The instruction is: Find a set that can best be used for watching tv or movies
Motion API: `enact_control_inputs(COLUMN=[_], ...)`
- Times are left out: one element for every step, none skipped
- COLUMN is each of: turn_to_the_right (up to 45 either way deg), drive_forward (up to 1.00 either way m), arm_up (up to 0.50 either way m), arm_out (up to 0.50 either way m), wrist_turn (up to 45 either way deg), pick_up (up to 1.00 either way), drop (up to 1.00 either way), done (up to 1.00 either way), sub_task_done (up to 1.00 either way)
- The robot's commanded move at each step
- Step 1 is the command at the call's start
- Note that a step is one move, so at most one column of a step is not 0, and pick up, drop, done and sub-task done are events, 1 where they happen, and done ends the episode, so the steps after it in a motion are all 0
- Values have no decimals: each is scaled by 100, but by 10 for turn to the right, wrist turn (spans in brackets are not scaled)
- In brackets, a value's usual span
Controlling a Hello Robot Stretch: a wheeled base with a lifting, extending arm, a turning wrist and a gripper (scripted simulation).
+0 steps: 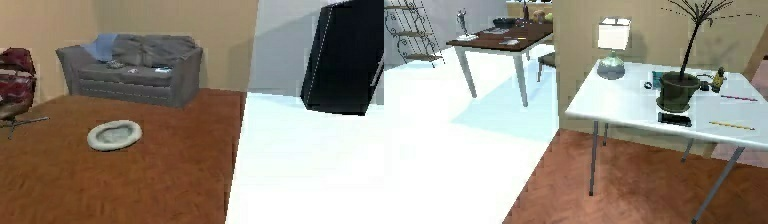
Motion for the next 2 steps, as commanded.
enact_control_inputs(turn_to_the_right=[0,-330], drive_forward=[20,0], arm_up=[0,0], arm_out=[0,0], wrist_turn=[0,0], pick_up=[0,0], drop=[0,0], done=[0,0], sub_task_done=[0,0])
